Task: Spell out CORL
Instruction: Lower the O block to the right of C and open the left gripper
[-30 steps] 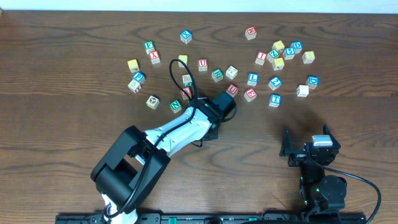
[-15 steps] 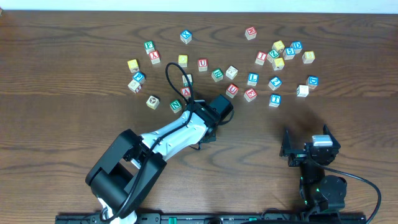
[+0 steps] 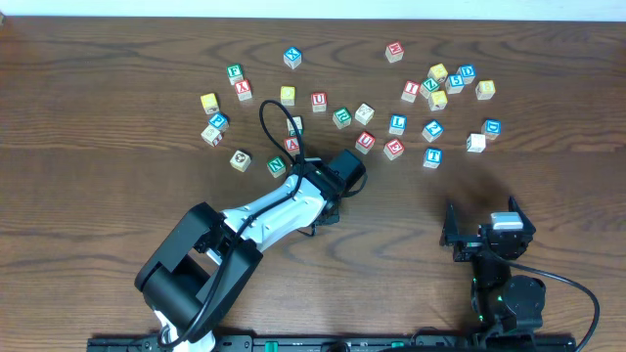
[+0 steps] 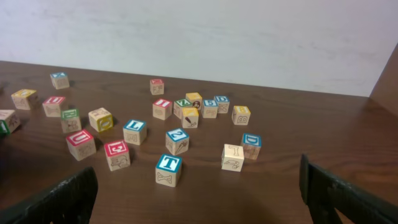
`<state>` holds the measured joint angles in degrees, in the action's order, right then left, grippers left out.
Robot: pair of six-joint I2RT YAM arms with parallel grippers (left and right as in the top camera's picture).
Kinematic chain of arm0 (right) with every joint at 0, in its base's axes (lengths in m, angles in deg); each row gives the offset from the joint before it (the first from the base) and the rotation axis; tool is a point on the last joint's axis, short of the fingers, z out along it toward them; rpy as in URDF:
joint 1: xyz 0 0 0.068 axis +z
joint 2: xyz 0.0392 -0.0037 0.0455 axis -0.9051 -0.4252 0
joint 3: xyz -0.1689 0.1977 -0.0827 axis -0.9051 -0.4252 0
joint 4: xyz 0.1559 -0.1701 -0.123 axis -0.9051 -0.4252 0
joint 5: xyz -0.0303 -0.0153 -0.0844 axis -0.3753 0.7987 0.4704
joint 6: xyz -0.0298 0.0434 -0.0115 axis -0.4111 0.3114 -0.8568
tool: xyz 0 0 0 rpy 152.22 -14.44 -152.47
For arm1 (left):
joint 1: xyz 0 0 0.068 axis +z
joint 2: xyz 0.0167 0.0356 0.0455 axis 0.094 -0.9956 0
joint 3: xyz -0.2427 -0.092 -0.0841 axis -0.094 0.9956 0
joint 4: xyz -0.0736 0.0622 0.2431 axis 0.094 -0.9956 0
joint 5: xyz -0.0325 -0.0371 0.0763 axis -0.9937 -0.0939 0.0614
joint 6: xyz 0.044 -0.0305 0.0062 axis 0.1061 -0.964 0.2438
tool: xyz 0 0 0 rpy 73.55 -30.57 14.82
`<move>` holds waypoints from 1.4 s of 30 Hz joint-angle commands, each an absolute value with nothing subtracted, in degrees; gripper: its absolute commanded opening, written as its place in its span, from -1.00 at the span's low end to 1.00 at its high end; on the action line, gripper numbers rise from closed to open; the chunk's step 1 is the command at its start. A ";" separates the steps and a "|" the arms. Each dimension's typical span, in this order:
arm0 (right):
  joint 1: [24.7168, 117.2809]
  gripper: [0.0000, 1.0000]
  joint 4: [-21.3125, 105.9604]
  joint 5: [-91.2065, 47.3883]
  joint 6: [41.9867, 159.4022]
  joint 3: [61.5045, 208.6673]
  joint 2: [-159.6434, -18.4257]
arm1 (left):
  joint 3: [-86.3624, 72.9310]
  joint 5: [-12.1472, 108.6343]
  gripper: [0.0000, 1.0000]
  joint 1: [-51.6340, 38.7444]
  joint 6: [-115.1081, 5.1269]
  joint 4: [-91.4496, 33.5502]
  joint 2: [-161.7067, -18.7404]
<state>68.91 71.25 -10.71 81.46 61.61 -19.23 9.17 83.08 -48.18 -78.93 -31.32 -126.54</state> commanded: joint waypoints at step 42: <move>68.58 0.99 71.03 -10.84 81.37 61.53 -18.95 | 11.69 80.35 -0.11 -48.20 -72.57 -31.87 -111.15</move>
